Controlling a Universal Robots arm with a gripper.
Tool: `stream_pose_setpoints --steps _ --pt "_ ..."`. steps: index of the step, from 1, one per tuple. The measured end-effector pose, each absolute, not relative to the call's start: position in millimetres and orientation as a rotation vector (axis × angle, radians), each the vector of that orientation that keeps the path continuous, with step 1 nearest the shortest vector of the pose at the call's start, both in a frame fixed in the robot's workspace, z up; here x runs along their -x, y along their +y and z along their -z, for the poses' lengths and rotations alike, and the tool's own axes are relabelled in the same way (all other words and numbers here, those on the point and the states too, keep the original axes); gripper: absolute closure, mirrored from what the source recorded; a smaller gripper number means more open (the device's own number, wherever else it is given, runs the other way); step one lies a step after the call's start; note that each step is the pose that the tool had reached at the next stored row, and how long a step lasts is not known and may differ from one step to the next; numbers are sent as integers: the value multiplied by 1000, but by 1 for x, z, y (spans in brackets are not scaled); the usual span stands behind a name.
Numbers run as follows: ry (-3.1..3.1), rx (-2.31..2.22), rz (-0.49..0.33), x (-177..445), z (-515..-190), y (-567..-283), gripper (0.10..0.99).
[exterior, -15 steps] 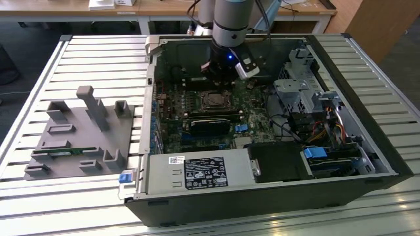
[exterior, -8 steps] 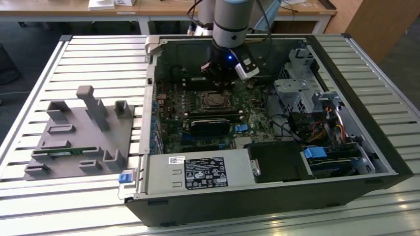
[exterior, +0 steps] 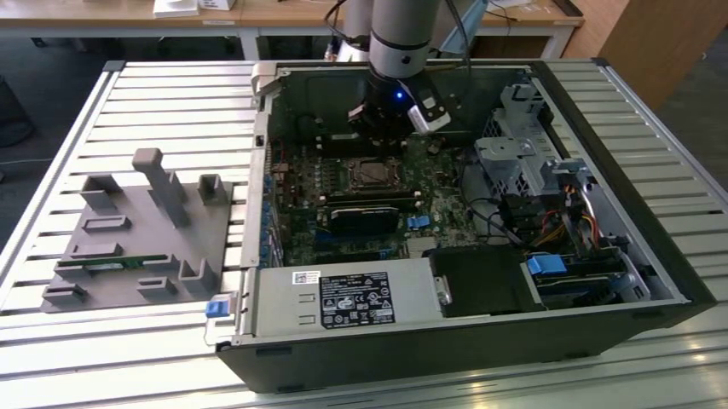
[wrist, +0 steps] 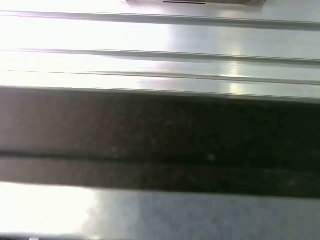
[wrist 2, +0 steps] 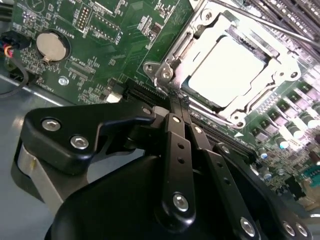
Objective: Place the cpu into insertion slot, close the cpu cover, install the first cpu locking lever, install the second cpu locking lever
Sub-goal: 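Install the first cpu locking lever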
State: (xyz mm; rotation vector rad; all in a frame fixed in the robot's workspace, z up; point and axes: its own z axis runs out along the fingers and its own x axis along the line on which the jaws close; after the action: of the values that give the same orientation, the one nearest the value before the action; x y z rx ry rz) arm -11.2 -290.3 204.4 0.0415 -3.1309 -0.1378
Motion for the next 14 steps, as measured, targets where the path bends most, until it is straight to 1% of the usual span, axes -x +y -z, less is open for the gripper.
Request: stream_pose_setpoints --steps 4,14 --pt "-3131 -42 138 11 -210 -290 969" --pt "-3131 -42 137 11 -210 -294 969"
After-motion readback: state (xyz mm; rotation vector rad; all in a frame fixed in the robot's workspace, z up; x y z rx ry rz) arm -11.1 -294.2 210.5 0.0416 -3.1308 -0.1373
